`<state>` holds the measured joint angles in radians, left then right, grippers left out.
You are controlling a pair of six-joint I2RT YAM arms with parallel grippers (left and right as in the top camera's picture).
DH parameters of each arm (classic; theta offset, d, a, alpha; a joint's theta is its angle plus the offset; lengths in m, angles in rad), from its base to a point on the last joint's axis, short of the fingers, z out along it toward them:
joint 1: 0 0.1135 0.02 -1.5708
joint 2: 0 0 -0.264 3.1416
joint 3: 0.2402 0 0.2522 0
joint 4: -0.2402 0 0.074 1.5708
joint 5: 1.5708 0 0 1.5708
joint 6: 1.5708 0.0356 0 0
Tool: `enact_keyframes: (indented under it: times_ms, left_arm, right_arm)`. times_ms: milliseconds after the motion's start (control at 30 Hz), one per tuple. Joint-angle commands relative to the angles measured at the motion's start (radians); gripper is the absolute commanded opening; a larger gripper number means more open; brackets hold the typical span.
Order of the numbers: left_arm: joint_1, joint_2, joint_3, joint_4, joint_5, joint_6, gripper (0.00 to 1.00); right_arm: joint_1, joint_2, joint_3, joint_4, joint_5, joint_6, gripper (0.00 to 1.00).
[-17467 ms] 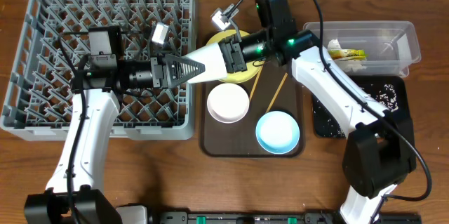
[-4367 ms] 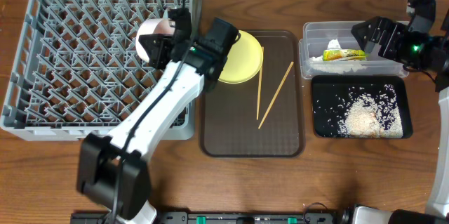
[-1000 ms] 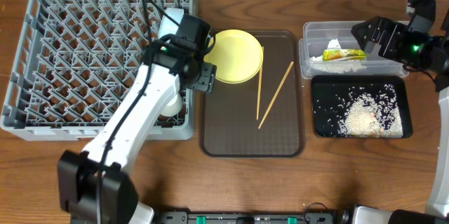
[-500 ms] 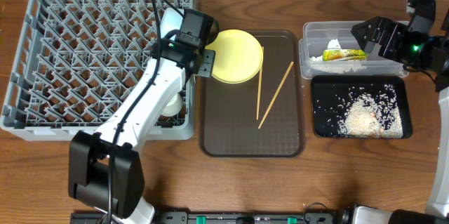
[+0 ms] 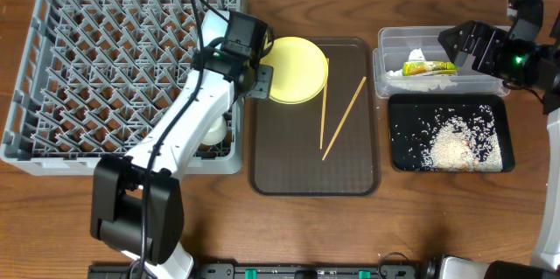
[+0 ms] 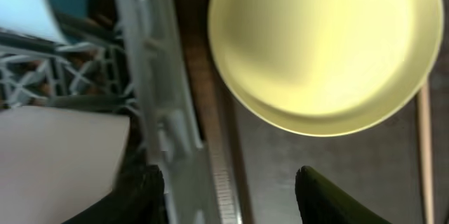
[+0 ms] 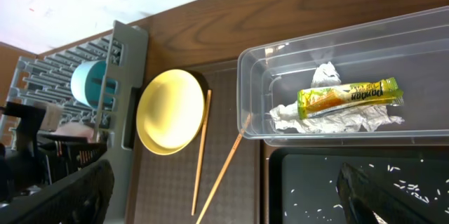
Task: Sort waste into correct bins and load items into the dishwasher
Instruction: 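Move the left gripper over the yellow plate on the tray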
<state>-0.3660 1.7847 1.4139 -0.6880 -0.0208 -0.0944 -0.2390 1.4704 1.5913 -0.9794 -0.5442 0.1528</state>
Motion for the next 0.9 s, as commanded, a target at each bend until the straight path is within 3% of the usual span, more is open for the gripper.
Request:
enact_keyframes:
  times_ms: [0, 467, 567, 633, 867]
  left_arm:
    - [-0.043, 0.018, 0.014, -0.002, 0.046, -0.034, 0.62]
    - [-0.146, 0.034, 0.186, 0.039, 0.199, -0.05, 0.62]
    - [-0.147, 0.081, 0.185, 0.022, 0.16, -0.161, 0.61]
    - [-0.151, 0.129, 0.185, -0.031, 0.044, -0.353, 0.57]
    - [-0.173, 0.249, 0.185, -0.048, -0.022, -0.592, 0.57]
  right_arm:
    - [0.001, 0.001, 0.01, -0.002, 0.003, 0.007, 0.99]
    - [0.001, 0.001, 0.01, -0.002, 0.003, 0.007, 0.99]
    - [0.001, 0.001, 0.01, -0.002, 0.003, 0.007, 0.99]
    - [0.001, 0.001, 0.01, -0.002, 0.003, 0.007, 0.99]
    - [0.001, 0.001, 0.01, -0.002, 0.003, 0.007, 0.99]
